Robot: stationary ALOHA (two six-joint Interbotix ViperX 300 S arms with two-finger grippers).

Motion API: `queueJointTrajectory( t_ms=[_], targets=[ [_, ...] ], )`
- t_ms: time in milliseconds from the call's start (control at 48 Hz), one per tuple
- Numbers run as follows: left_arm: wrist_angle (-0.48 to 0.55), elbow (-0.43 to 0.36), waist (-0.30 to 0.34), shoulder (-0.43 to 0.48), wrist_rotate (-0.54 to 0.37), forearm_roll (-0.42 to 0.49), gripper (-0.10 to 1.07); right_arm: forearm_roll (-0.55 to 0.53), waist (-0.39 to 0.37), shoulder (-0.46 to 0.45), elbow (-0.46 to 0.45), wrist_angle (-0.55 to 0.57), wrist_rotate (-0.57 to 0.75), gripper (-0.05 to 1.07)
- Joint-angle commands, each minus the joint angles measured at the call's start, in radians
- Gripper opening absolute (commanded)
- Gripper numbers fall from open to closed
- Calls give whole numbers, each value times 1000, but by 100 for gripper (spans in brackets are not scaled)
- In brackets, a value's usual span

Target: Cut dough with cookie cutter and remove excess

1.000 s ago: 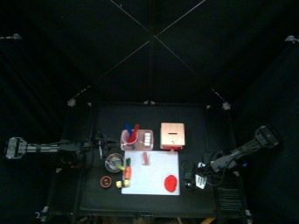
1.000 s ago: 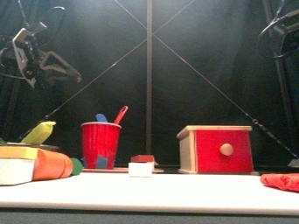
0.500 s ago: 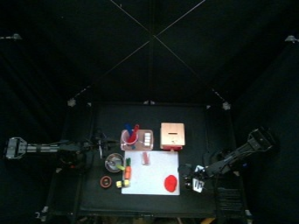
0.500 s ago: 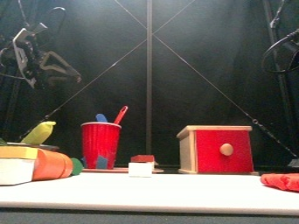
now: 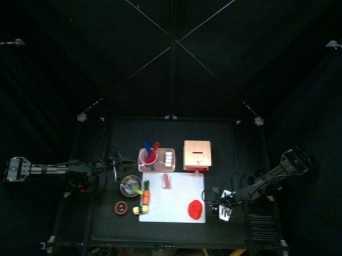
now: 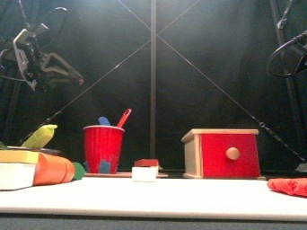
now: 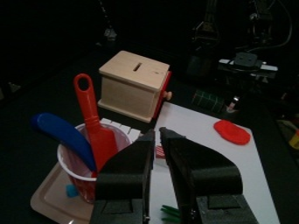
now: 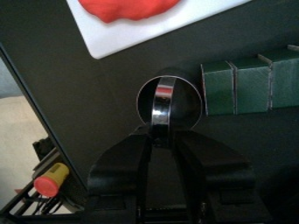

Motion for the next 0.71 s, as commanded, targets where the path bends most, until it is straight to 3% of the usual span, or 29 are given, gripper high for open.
queueJointTrajectory(
  t_ms=[0, 333, 688],
  targets=[
    [-9, -12, 2, 2, 0, 0, 58, -17, -5, -17, -72, -3, -2, 63],
    [-9, -11, 2, 3, 5, 3, 58, -110, -25, -18, -172, -3, -3, 62],
    [-9, -2, 2, 3, 5, 3, 58, -84, -41, -9, -146, -11, -3, 62]
  ],
)
